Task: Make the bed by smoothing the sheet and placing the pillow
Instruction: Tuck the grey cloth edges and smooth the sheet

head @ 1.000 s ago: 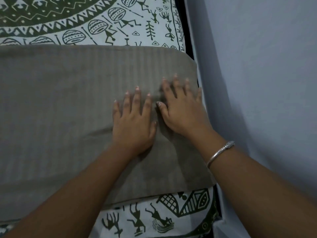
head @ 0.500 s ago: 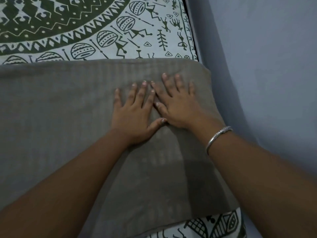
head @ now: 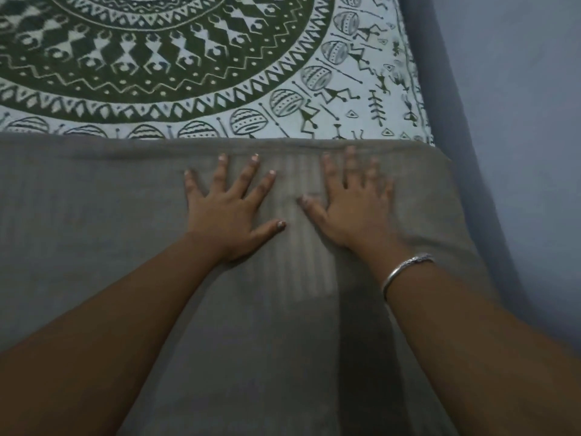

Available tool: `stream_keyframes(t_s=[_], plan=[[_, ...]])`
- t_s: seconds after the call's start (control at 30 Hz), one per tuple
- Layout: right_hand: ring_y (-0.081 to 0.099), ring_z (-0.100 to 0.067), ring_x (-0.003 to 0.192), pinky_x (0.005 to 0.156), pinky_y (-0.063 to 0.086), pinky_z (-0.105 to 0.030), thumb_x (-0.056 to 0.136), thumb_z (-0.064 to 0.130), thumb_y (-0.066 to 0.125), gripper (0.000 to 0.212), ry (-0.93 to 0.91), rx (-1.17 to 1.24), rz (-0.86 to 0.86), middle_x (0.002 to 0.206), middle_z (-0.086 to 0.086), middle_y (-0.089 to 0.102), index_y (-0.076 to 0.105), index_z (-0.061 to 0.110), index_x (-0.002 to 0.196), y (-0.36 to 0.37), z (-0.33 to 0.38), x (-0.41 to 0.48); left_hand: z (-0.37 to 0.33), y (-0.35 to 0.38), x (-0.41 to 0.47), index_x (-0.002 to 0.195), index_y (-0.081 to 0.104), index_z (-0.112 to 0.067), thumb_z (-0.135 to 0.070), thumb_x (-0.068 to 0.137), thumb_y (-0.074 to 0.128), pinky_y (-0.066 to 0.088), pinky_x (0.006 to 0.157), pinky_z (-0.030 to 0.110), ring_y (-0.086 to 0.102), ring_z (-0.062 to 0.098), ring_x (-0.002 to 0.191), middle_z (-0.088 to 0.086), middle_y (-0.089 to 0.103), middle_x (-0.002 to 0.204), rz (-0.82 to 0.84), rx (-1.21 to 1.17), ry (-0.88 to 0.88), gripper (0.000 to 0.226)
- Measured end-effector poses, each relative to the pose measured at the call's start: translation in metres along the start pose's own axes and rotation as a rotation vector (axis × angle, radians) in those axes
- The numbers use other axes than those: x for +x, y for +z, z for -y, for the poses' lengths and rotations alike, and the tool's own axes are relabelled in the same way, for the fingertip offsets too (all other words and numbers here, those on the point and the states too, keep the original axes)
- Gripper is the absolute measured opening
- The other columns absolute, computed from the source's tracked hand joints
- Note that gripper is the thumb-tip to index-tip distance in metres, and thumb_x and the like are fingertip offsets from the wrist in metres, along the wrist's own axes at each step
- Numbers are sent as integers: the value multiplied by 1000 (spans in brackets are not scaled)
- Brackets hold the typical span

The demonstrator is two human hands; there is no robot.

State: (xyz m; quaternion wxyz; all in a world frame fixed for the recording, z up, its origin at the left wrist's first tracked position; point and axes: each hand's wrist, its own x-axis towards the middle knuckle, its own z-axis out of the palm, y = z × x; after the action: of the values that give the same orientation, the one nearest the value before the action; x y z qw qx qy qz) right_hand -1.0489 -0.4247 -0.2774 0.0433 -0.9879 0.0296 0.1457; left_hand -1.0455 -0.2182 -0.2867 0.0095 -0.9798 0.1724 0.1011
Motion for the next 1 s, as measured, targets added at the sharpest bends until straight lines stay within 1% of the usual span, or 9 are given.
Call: stream_keyframes(t_s=[0.1, 0.2, 0.27, 0.37, 0.43, 0.6, 0.8, 0.93, 1.0], plan=[[-14, -46, 142, 108, -9, -66, 91, 68, 21, 83, 108, 27, -33, 158, -15, -17, -8, 22, 153, -3, 35, 2, 15, -4, -10, 147, -17, -36, -82, 74, 6, -1, 104, 71, -15, 39, 143, 0, -21, 157, 4, -5, -70, 88], [-9, -30, 147, 112, -6, -57, 97, 53, 26, 71, -332, -33, -69, 161, -5, -10, -9, 23, 152, 12, 81, -10, 29, 3, -24, 150, -3, -34, -79, 71, 4, 4, 106, 71, -8, 33, 145, -4, -13, 159, 6, 31, 59, 92], [-9, -26, 147, 113, -7, -55, 97, 55, 26, 69, -438, -52, -50, 161, 3, -8, -8, 31, 152, 16, 85, -9, 52, 5, -33, 149, -2, -42, -82, 72, 5, 6, 104, 72, -6, 31, 146, -9, -12, 159, 5, 19, -3, 87], [-12, -38, 145, 111, -8, -60, 89, 71, 21, 81, -168, -7, -37, 160, -3, -15, -8, 30, 152, 13, 81, 2, 87, 5, -47, 147, -11, -40, -85, 76, 12, 4, 104, 71, -9, 34, 145, -7, -18, 158, 30, -72, -263, 87], [-14, -45, 143, 109, -7, -66, 88, 71, 18, 84, -47, 21, -17, 159, -13, -17, -9, 24, 152, 9, 101, 1, 92, 5, -57, 150, -8, -35, -82, 77, 15, 4, 104, 70, -7, 37, 144, 0, -15, 159, -2, -27, -204, 89], [-10, -28, 147, 113, -1, -62, 94, 58, 27, 74, -495, -100, -22, 161, 2, -11, -6, 27, 153, 23, 154, -15, 100, 23, -76, 149, 27, -23, -70, 81, 27, 14, 106, 69, 22, 31, 143, 0, 23, 157, -97, -54, 30, 83], [-14, -39, 144, 110, 0, -68, 87, 74, 16, 87, -119, -81, 15, 159, -13, -15, -10, 23, 152, 7, 171, 10, 156, 19, -79, 151, 2, -30, -79, 78, 8, 4, 105, 68, -1, 28, 146, -2, -3, 160, -112, -34, -197, 89], [-4, -35, 147, 110, 1, -65, 80, 69, 5, 86, -505, -145, -36, 161, -4, -5, 0, 23, 153, 33, 245, -6, 201, 21, -94, 150, 5, -36, -80, 77, 8, 7, 104, 71, 5, 32, 146, -3, 3, 160, -68, 24, -57, 85], [-2, -33, 147, 110, 1, -64, 79, 73, 7, 86, -521, -156, -44, 162, 2, -3, -1, 29, 153, 37, 261, -2, 232, 24, -103, 149, -1, -42, -81, 75, 4, 6, 105, 70, 3, 27, 146, -8, -1, 160, -69, 12, -106, 84]])
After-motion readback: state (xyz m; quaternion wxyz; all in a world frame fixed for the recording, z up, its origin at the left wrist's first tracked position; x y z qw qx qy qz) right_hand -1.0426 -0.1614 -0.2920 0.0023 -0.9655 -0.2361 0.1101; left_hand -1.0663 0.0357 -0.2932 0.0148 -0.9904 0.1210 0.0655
